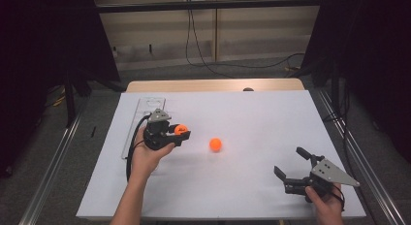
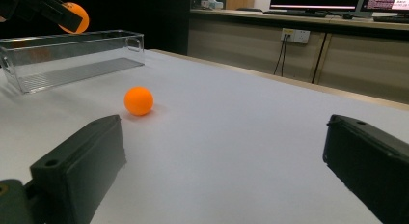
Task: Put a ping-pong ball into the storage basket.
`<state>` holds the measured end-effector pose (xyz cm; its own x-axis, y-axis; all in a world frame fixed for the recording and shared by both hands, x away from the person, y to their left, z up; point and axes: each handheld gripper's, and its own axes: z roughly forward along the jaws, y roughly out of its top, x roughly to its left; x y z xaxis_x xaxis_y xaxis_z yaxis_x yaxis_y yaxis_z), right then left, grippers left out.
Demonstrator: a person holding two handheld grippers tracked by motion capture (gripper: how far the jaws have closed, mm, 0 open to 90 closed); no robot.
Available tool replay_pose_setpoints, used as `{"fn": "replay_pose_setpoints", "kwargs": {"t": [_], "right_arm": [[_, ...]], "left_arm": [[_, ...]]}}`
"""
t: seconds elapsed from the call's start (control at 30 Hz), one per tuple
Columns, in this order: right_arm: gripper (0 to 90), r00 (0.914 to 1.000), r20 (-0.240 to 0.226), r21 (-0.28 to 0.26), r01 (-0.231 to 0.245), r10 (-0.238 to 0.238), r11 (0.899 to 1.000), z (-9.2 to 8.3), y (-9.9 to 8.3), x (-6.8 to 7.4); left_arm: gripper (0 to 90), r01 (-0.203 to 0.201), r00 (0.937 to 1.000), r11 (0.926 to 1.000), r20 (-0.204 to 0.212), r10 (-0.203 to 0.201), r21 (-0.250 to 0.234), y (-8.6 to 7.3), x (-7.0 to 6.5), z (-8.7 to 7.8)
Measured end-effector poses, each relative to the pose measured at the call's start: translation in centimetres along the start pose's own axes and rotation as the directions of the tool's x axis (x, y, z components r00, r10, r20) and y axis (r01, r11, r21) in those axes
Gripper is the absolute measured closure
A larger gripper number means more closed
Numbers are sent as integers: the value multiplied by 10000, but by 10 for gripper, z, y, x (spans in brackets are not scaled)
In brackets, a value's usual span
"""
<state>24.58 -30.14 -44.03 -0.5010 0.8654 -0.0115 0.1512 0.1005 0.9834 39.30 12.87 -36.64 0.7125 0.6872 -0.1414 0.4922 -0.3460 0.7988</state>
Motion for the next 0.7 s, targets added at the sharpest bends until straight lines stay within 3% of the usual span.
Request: {"fn": "replay_pose_setpoints", "kwargs": {"t": [0.7], "right_arm": [[5, 10000, 6, 10, -23, 23, 10000, 0, 0, 0]], "left_arm": [[507, 30, 9996, 10000, -296, -33, -75, -1, 7, -4]]}}
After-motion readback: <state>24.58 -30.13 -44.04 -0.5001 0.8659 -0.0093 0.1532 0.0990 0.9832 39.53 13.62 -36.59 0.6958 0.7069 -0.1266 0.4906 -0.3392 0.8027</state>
